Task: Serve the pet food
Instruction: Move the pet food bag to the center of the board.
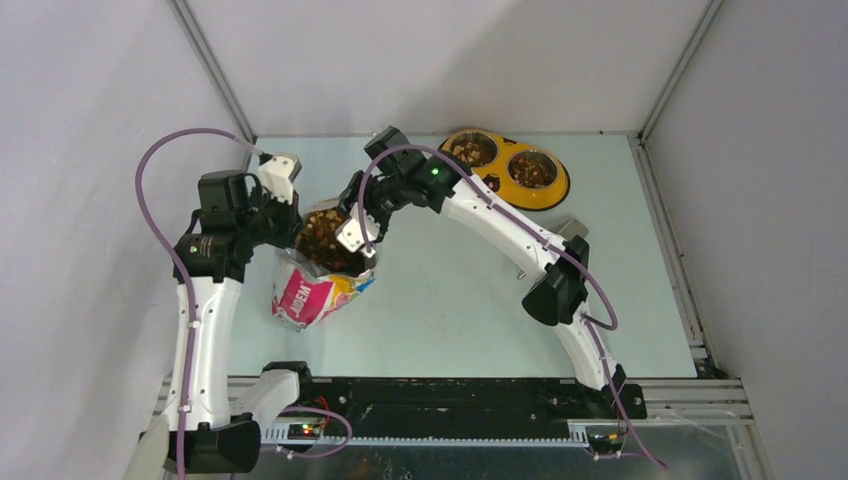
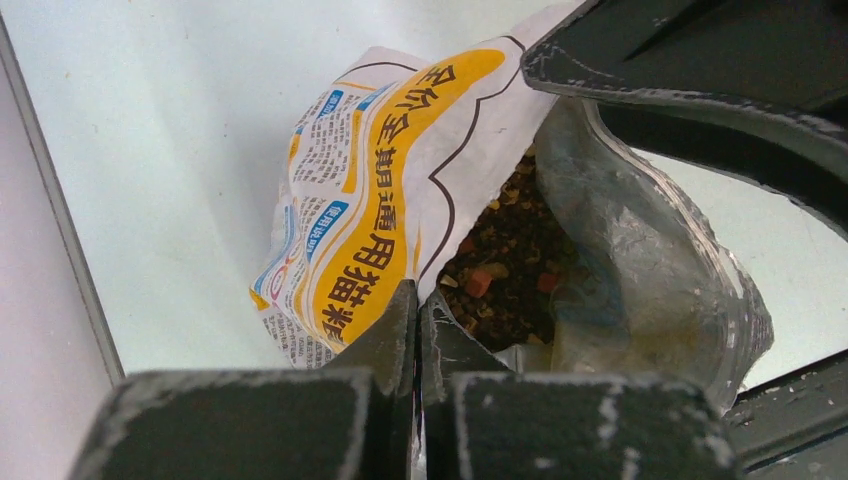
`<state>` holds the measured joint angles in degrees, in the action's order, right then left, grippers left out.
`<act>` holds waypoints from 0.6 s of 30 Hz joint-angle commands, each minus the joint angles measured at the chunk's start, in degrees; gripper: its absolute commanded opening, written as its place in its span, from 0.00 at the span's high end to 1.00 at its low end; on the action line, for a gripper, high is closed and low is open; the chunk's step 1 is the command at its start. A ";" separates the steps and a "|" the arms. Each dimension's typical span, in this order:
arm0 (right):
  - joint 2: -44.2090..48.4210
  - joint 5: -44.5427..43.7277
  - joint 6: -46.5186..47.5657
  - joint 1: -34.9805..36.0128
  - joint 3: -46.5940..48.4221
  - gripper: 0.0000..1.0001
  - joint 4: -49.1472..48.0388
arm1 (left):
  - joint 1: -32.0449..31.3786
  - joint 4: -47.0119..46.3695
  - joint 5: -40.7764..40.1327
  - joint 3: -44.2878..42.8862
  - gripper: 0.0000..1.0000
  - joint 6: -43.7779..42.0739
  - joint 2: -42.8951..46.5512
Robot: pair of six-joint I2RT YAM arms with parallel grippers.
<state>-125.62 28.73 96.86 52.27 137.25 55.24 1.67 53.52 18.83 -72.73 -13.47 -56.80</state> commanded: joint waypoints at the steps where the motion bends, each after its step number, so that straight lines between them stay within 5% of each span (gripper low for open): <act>1: -1.38 0.50 0.00 0.09 2.40 0.44 -1.14 | -1.12 2.62 3.07 -2.25 1.00 -1.15 -1.06; 11: -3.43 -2.54 -2.23 -0.97 1.92 0.53 -4.61 | -1.19 3.22 4.59 -2.63 1.00 -1.99 -1.63; 13: -3.17 -2.34 -2.70 -0.96 2.08 0.61 -4.65 | -1.15 3.26 4.85 -2.63 1.00 -2.07 -1.88; 16: -2.53 -1.73 -4.04 -0.31 1.98 0.90 -4.47 | -2.39 3.16 5.03 -2.55 1.00 -2.16 -2.42; 18: -1.98 -2.39 -5.90 -0.03 1.29 1.00 -5.45 | -2.83 3.12 5.01 -2.54 1.00 -2.29 -2.70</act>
<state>-128.60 26.70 94.02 51.70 137.27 53.74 0.47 55.57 21.41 -74.00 -14.70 -58.74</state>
